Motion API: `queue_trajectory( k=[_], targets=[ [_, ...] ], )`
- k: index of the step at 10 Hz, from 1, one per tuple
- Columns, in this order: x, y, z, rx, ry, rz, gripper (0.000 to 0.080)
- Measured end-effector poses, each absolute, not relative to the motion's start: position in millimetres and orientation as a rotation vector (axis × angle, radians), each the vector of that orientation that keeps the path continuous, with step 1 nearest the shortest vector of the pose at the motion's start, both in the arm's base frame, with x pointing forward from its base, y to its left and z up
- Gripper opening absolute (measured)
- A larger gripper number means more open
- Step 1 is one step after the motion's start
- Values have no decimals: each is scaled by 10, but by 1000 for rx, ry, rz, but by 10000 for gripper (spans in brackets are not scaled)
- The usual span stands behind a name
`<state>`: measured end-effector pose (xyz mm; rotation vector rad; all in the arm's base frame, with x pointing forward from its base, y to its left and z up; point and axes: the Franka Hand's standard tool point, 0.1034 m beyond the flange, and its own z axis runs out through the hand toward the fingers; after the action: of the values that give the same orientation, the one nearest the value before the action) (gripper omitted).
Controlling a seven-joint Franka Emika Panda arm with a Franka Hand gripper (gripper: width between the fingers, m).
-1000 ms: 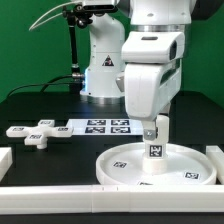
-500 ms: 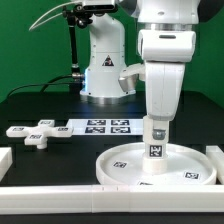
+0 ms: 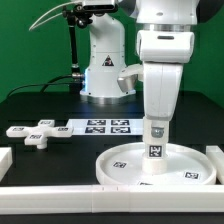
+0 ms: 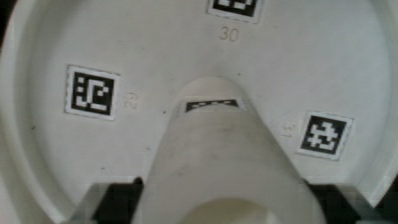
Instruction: Assemble round table
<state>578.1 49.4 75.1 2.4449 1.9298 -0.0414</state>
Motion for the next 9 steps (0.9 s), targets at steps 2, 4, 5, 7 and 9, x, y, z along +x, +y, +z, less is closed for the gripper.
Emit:
queue_trajectory(
  k=[2, 4, 5, 7, 9],
  targets=[
    [5779, 493, 759, 2506, 1858, -51, 407],
    [5769, 455, 757, 2640, 1668, -64, 407],
    [5767, 463, 755, 2693, 1577, -64, 409],
    [5766, 464, 754, 2802, 1370, -62, 409],
    [5766, 464, 753, 2887, 1188, -57, 409]
  ],
)
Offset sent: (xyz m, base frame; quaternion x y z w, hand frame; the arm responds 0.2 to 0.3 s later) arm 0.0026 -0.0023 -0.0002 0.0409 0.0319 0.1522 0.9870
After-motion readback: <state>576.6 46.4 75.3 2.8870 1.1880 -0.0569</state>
